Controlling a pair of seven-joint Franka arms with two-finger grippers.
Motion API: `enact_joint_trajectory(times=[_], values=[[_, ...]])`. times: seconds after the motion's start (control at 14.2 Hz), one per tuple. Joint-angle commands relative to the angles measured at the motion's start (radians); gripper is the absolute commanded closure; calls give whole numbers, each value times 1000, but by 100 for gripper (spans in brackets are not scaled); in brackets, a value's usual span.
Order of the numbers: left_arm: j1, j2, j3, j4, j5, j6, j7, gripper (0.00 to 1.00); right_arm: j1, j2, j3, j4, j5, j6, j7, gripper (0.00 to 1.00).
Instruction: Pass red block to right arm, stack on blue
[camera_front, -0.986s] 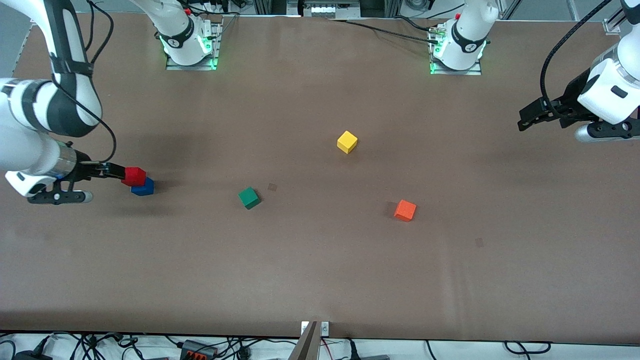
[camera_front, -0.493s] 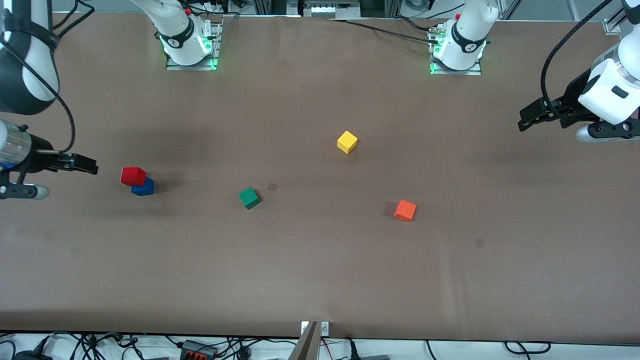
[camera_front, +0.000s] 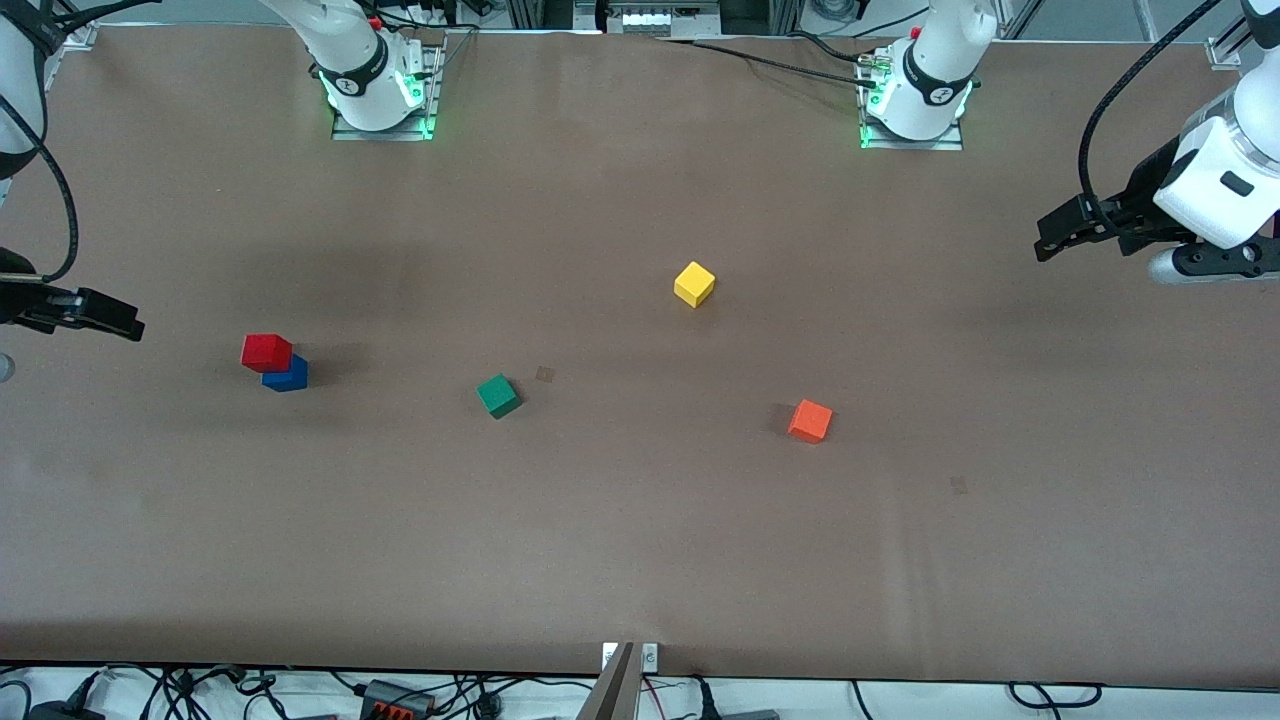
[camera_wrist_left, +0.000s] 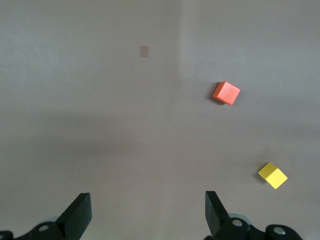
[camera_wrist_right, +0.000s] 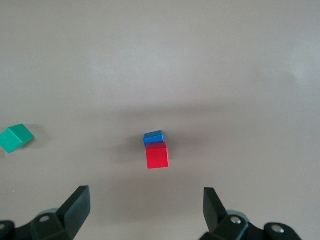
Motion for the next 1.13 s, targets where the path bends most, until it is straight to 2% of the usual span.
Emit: enact_joint_trajectory(times=[0.0, 0.21, 0.42, 0.7, 0.85, 1.06], values=[[-5, 15, -3, 35, 18, -29, -8, 0, 1, 7, -10, 48, 13, -24, 14, 0], [6, 14, -3, 34, 9, -34, -5, 0, -20, 3, 7, 68, 14, -21, 10, 0], [6, 3, -3, 28, 8, -61, -7, 0, -164, -36, 170, 56, 4, -22, 19, 0], [-11, 15, -8, 40, 15, -55, -10, 0, -162, -60, 178, 19, 0, -53, 21, 0], [-5, 12, -28, 49, 17, -60, -12, 0, -159, -108, 181, -65, -1, -14, 24, 0], [1, 23, -19, 58, 5, -57, -5, 0, -157, -213, 180, -234, -6, 75, 16, 0]])
